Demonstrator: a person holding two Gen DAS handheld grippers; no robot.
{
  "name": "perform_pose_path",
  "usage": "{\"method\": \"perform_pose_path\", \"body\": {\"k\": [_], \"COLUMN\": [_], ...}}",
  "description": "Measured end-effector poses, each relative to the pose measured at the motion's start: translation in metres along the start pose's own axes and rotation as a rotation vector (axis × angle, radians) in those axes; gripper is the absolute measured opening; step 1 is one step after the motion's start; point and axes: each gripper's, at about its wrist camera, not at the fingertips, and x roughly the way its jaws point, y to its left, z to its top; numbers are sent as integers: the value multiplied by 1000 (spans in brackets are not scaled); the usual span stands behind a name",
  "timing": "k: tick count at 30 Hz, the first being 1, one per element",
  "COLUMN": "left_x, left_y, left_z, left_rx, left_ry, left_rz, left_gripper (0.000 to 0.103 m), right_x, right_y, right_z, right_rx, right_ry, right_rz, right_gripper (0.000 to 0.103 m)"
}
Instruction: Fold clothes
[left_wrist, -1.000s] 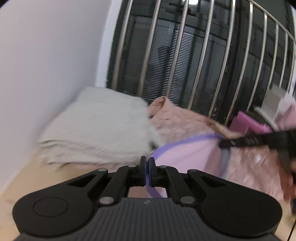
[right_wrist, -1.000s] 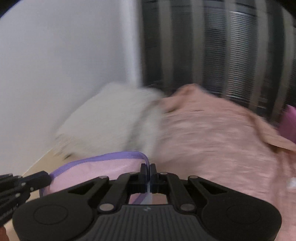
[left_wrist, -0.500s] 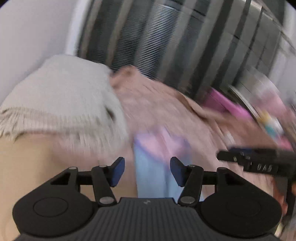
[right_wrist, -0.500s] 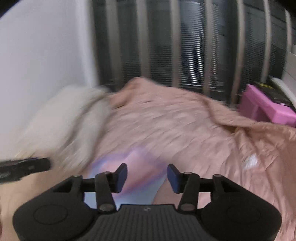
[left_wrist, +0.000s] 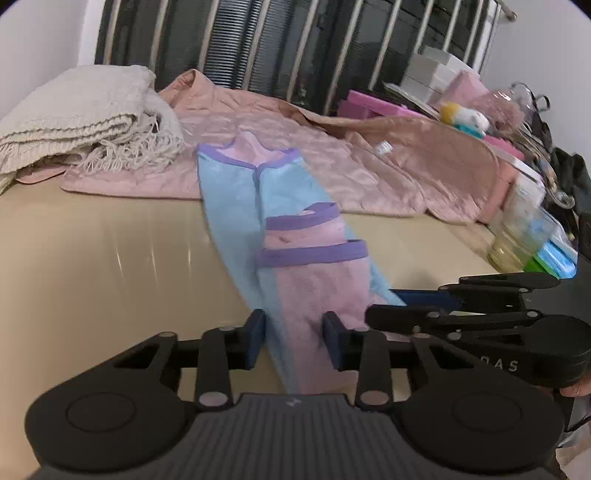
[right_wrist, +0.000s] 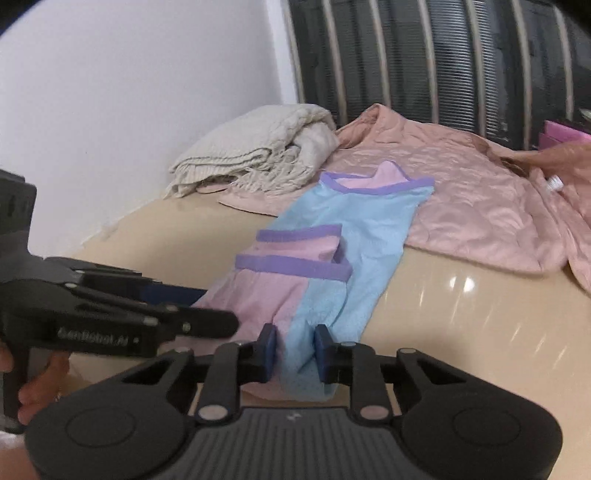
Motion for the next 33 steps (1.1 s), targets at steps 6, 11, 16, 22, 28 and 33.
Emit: {"method": "perform_pose_path", "body": {"k": [6, 11, 16, 22, 28, 33], "left_x": [-49, -92, -87, -71, -68, -63], "left_y": [-23, -50, -82, -101, -108, -108], "left_z": [-36, -69, -105, -124, -125, -126], "left_rx": [116, 354, 816, 1111, 1175, 1215], "left_ry": [-58, -181, -234, -233, -212, -205], "left_rz": [8, 64, 88, 66, 15, 7], "left_gripper": [41, 70, 75, 71, 49, 30], "right_x": [-54, -110, -116, -77, -94, -109], "right_y": [26, 55, 96, 99, 100, 100], "right_z": [-36, -66, -102, -107, -107, -106], "right_rx": [39, -344, -909, -1110, -1049, -1023], "right_ry": [16, -146, -154, -33, -46, -44], "right_rz": [7, -47, -88, -38, -1, 4], "right_gripper": [24, 62, 64, 41, 5, 6]}}
